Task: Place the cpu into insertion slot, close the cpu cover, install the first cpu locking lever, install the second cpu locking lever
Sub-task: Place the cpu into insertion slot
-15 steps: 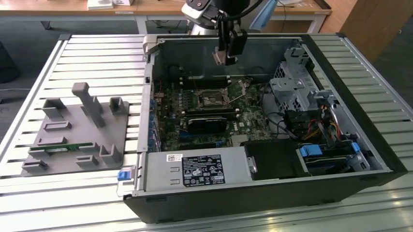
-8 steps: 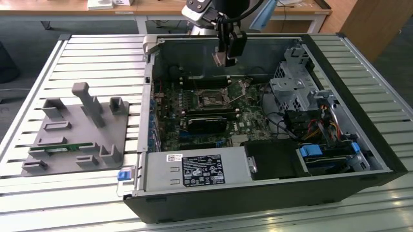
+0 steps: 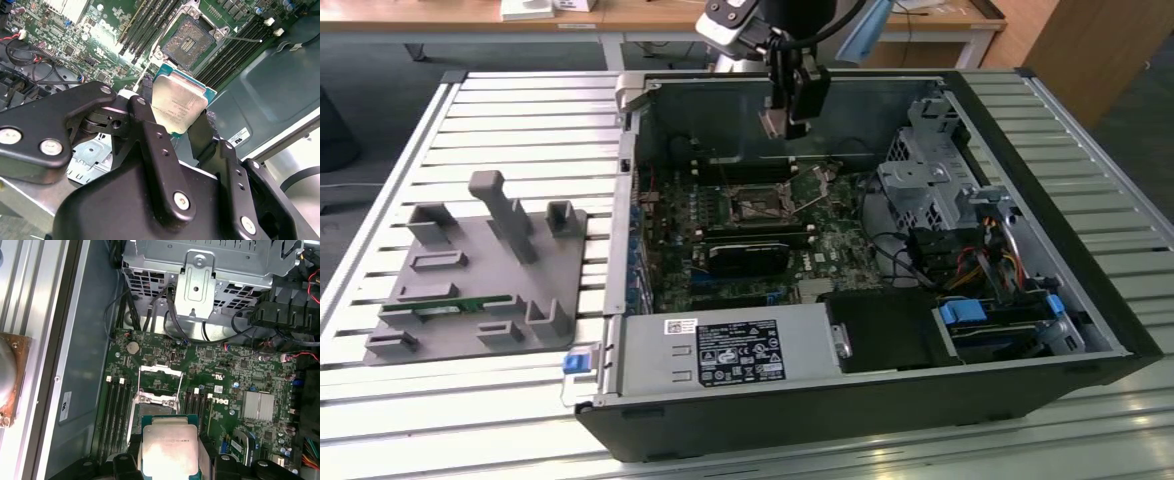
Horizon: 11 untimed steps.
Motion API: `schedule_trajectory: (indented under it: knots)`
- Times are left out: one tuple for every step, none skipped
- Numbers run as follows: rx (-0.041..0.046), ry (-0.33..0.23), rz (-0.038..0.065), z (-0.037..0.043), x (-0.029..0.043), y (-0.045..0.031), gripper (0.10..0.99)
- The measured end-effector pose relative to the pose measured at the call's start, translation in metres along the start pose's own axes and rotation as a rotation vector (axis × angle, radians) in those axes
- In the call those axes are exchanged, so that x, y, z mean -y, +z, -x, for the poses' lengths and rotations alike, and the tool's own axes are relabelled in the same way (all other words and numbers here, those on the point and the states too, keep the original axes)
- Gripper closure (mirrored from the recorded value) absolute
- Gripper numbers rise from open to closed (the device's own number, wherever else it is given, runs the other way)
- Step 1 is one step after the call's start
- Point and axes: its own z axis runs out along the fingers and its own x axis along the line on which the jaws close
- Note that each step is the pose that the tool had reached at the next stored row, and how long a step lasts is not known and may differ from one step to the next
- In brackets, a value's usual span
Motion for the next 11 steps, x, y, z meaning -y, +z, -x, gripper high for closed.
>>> schedule_trajectory:
  knots:
    - [-0.0001,0.0,0.0,0.0,0.0,0.0003,0.553]
    - [-0.0001,0.0,0.0,0.0,0.0,0.0006,0.553]
    - [0.0,0.0,0.0,0.0,0.0001,0.0008,0.553]
    - [0.0,0.0,0.0,0.0,0.0001,0.0011,0.553]
    - [0.0001,0.0,0.0,0.0,0.0001,0.0013,0.553]
    - [0.0,0.0,0.0,0.0,0.0001,0.0016,0.553]
    - [0.0,0.0,0.0,0.0,0.0002,0.0019,0.553]
    - [0.0001,0.0,0.0,0.0,0.0002,0.0021,0.553]
    - [0.0,0.0,0.0,0.0,0.0002,0.0023,0.553]
    - [0.0,0.0,0.0,0.0,0.0002,0.0026,0.553]
    - [-0.0001,0.0,0.0,0.0,0.0002,0.0028,0.553]
